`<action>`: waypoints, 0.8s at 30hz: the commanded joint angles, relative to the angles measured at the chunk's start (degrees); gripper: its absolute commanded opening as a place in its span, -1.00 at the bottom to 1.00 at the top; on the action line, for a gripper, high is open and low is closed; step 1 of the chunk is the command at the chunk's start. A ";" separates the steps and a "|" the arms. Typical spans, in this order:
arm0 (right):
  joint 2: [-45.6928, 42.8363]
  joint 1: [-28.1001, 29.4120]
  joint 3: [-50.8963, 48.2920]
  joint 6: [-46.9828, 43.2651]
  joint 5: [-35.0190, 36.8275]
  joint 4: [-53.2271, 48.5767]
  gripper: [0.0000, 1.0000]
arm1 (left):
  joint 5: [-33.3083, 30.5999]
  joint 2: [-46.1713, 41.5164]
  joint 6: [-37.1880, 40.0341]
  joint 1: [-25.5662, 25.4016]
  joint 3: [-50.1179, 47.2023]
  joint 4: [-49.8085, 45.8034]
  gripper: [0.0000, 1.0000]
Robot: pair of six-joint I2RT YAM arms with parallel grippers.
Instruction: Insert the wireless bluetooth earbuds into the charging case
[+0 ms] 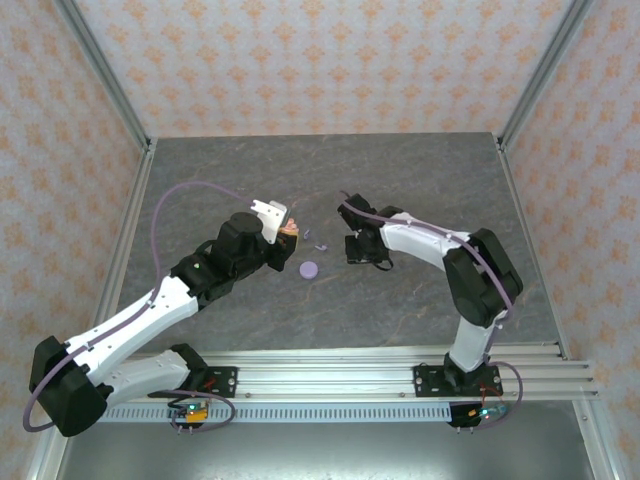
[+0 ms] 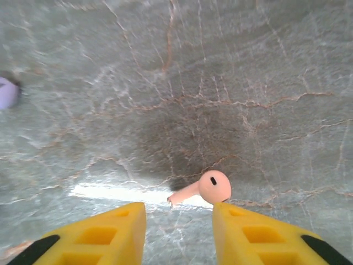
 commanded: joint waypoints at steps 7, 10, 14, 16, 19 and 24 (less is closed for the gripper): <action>-1.76 -1.26 5.38 -1.28 0.91 -6.05 -0.16 | 1.30 1.04 -0.65 0.62 2.14 1.38 -0.71; -0.82 -1.45 5.70 -1.47 1.05 -6.93 -0.24 | 1.37 1.20 -0.56 0.65 2.22 1.50 -0.71; -0.33 -2.07 5.05 -1.84 0.56 -7.53 -0.35 | 1.34 1.46 -0.60 0.65 2.24 1.49 -0.71; -0.20 -2.52 4.79 -2.17 -0.71 -7.52 -0.47 | 1.33 1.54 -0.54 0.60 2.27 1.45 -0.71; 0.06 -2.53 4.38 -3.92 -3.78 -7.75 -0.59 | 1.40 1.71 -0.55 0.67 2.24 1.49 -0.71; 1.30 -2.49 3.80 -5.61 -5.69 -9.01 -0.73 | 1.59 2.16 -0.70 0.64 2.39 1.61 -0.71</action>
